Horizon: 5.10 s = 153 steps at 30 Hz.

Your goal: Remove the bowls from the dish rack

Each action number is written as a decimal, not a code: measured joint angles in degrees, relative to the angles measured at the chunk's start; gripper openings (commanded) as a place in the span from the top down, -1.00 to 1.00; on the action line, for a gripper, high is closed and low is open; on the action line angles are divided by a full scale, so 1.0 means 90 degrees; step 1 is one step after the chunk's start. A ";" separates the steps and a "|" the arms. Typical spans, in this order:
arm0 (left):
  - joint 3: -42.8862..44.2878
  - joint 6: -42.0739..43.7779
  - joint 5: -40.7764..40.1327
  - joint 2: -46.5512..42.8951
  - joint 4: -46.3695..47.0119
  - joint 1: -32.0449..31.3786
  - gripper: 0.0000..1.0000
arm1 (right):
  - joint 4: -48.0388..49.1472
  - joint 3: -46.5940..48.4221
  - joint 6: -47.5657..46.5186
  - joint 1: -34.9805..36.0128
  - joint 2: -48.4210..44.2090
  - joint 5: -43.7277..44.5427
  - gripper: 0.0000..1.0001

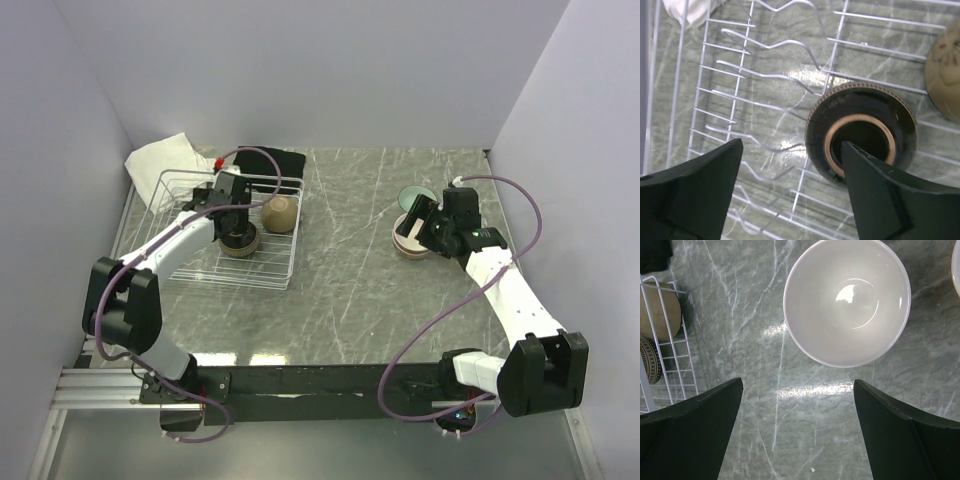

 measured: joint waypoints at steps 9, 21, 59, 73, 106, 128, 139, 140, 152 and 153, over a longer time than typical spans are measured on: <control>0.0379 0.0318 -0.0376 -0.0155 -0.0248 -0.1319 -0.99 | 0.0007 0.0000 0.0000 0.0017 0.0000 -0.0002 -0.99; 0.0500 0.1246 -0.0865 0.0801 -0.0294 -0.1824 -0.99 | 0.0039 -0.0005 -0.0005 0.0039 -0.0027 -0.0002 -0.99; 0.0563 0.1996 -0.1836 0.2011 0.0175 -0.2028 -0.96 | 0.0206 -0.0182 -0.0019 0.0039 -0.0010 -0.0245 -0.99; 0.0685 0.1770 -0.2132 0.2093 -0.0012 -0.2101 -0.34 | 0.0231 -0.0192 -0.0019 0.0041 0.0002 -0.0296 -0.99; 0.0855 0.1066 -0.1746 0.1154 -0.0952 -0.1817 0.59 | 0.0238 -0.0182 0.0032 0.0063 0.0002 -0.0709 -0.99; 0.1297 -0.0199 0.0274 0.0481 -0.1333 -0.1528 0.98 | 0.0483 -0.0185 0.0027 0.0692 0.0000 -0.1100 -0.98; 0.0925 -0.0998 0.1702 -0.0617 -0.0794 -0.0410 0.98 | 0.1132 -0.0185 0.0056 0.1360 0.0056 -0.1841 -0.97; 0.0860 -0.1061 0.1821 -0.0724 -0.0741 -0.0284 0.98 | 0.1195 -0.0185 0.0080 0.1428 0.0100 -0.1914 -0.97; -0.0100 -0.2149 0.3631 -0.1654 0.0087 0.0903 0.98 | 0.1999 -0.0112 0.0644 0.1974 0.0865 -0.2596 -0.96; -0.0180 -0.2259 0.3801 -0.1751 0.0206 0.0979 0.98 | 0.2059 -0.0078 0.0729 0.2023 0.0964 -0.2647 -0.96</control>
